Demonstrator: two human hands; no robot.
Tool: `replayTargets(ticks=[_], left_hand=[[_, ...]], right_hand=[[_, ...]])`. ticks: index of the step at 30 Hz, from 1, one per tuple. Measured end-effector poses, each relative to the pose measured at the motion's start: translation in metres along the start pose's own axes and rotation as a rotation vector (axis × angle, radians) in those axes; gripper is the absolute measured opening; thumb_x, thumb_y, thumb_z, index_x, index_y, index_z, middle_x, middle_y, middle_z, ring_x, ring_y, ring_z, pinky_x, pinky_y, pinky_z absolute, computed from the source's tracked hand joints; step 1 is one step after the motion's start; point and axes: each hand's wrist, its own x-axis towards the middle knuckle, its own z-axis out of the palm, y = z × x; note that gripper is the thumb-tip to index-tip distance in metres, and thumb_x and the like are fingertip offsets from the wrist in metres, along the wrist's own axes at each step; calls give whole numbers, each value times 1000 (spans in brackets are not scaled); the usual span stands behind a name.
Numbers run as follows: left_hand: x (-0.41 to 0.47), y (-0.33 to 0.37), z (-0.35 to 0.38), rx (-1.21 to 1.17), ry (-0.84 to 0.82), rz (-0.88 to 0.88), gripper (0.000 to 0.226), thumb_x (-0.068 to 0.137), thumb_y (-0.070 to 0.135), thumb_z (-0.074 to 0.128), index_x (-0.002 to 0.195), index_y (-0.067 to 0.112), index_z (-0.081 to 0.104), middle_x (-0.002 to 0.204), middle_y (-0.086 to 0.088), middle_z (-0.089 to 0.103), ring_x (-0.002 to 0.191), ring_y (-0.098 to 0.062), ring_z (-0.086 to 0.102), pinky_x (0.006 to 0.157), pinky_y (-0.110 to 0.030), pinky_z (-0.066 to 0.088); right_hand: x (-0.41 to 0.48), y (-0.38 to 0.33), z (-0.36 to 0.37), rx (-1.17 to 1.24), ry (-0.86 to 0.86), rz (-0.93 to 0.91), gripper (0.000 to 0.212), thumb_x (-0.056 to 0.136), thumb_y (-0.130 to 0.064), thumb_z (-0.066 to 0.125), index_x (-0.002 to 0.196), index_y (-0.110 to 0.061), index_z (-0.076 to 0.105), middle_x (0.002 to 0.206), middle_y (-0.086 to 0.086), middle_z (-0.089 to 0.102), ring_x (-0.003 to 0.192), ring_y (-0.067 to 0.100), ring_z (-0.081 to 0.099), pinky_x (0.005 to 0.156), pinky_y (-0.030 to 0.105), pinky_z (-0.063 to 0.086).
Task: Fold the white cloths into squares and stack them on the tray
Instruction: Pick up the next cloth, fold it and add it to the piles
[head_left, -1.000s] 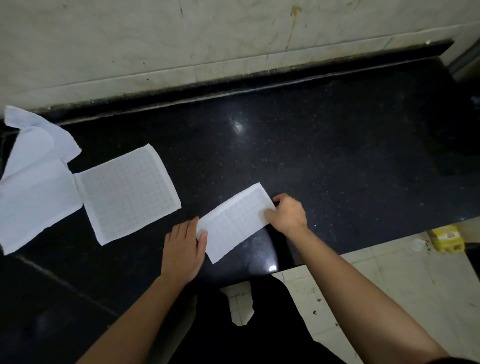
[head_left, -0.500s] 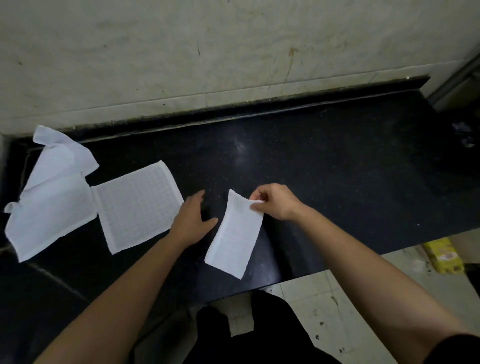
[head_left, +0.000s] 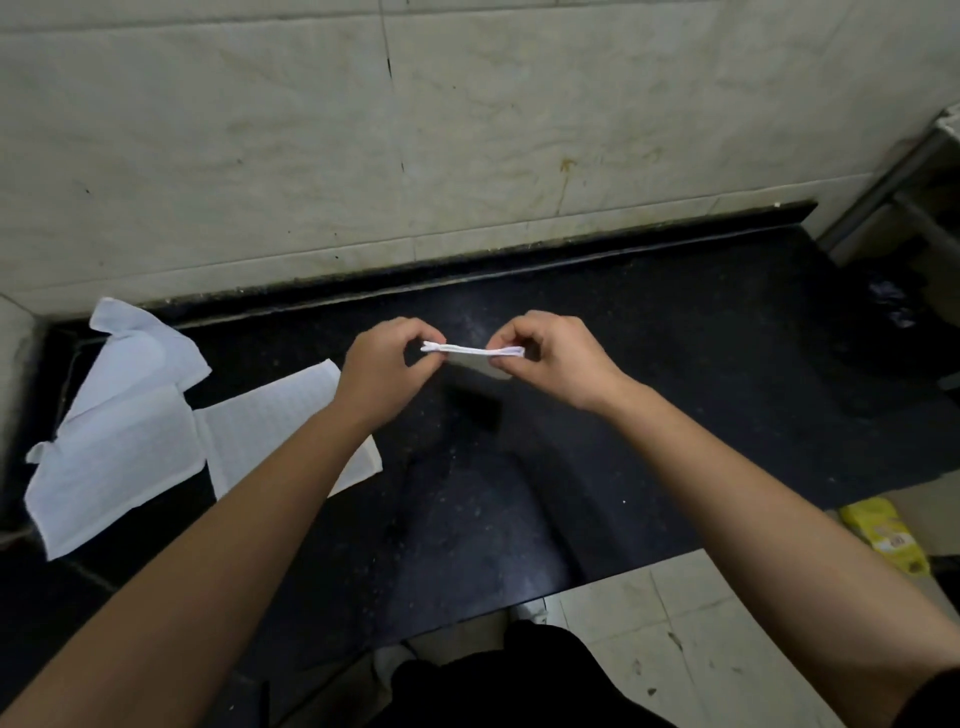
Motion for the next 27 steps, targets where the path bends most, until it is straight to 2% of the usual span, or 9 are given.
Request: replayTargets(ticks=[5, 9, 13, 16, 18, 20, 23, 25, 27], left_hand=[[-53, -20, 23, 123, -107, -3, 12, 82, 21, 76, 94, 20, 73, 91, 4, 71, 86, -17, 60, 74, -31, 47], [-130, -45, 62, 191, -411, -42, 7, 85, 25, 70, 91, 23, 72, 86, 4, 69, 85, -19, 62, 72, -33, 49], [-187, -52, 84, 202, -524, -9, 1, 82, 22, 67, 81, 22, 68, 82, 5, 66, 82, -20, 62, 67, -35, 52], [-205, -51, 86, 213, -510, 10, 6, 76, 23, 73, 78, 23, 67, 103, 3, 67, 103, -19, 59, 73, -33, 55], [-207, -47, 84, 220, -547, -28, 8, 78, 29, 74, 81, 23, 69, 132, -4, 60, 131, -23, 46, 89, -39, 53], [-203, -43, 81, 214, -657, -113, 15, 86, 37, 66, 92, 24, 70, 153, -5, 40, 147, -25, 23, 106, -43, 39], [-195, -36, 75, 220, -788, -190, 18, 90, 41, 61, 100, 26, 64, 162, -1, 23, 151, -22, 5, 114, -42, 24], [-190, -35, 75, 188, -827, -224, 14, 89, 40, 62, 96, 29, 62, 161, -1, 26, 151, -21, 6, 115, -43, 22], [-185, -39, 73, 99, -881, -288, 10, 83, 42, 66, 86, 39, 57, 153, 2, 39, 149, -19, 12, 116, -47, 23]], right_hand=[[-28, 24, 41, -64, -81, 2, 18, 83, -23, 75, 101, -26, 75, 96, -9, 69, 81, 6, 62, 75, 30, 53], [-79, 45, 102, -209, -435, 135, 26, 89, -28, 66, 114, -28, 70, 113, -2, 67, 104, 21, 63, 86, 35, 52], [-122, 49, 136, -313, -649, 92, 21, 91, -23, 58, 106, -26, 71, 113, 1, 63, 104, 24, 60, 80, 36, 51], [-138, 51, 142, -356, -574, -36, 17, 88, -26, 59, 100, -20, 70, 113, 3, 60, 103, 25, 57, 80, 34, 49], [-144, 52, 141, -352, -548, -42, 21, 88, -33, 59, 101, -19, 68, 127, 5, 56, 117, 24, 51, 94, 38, 49], [-145, 53, 140, -383, -619, 8, 30, 90, -40, 55, 110, -20, 64, 149, 6, 41, 141, 24, 34, 110, 40, 36], [-146, 53, 140, -389, -719, 63, 38, 91, -46, 50, 118, -20, 60, 161, 3, 28, 151, 23, 18, 118, 41, 24], [-145, 52, 139, -331, -687, 70, 31, 89, -46, 51, 106, -23, 61, 148, 2, 46, 144, 20, 31, 115, 39, 30], [-143, 51, 136, -250, -593, 68, 17, 84, -45, 54, 84, -28, 55, 103, -6, 60, 110, 13, 51, 93, 35, 44]])
